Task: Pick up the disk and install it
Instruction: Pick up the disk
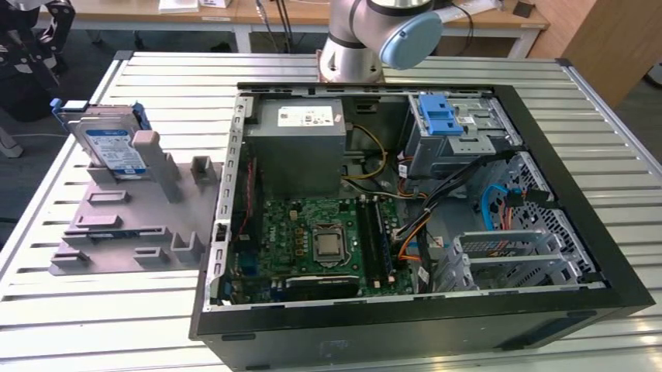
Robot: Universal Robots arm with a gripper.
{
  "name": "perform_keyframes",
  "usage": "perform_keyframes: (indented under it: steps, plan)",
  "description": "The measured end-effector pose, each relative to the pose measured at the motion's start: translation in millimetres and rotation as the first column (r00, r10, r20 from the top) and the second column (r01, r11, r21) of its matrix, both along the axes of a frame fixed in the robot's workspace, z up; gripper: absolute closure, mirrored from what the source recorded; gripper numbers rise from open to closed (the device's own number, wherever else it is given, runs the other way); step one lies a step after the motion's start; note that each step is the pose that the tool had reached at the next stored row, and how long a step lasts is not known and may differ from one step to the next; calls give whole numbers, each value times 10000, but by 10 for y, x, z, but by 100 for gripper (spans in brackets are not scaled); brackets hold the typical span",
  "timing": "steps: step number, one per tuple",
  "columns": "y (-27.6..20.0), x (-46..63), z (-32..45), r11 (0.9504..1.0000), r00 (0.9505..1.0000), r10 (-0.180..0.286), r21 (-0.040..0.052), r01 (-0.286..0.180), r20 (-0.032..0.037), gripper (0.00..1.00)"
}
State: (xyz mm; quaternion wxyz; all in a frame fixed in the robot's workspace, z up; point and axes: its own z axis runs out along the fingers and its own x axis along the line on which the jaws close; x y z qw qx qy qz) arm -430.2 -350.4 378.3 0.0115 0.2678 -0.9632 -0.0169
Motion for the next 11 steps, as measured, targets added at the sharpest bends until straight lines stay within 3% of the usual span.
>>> perform_keyframes:
  steps: [11]
  plan:
    - [0,-3,0,9949,9949,1012,0,-1012,0,89]
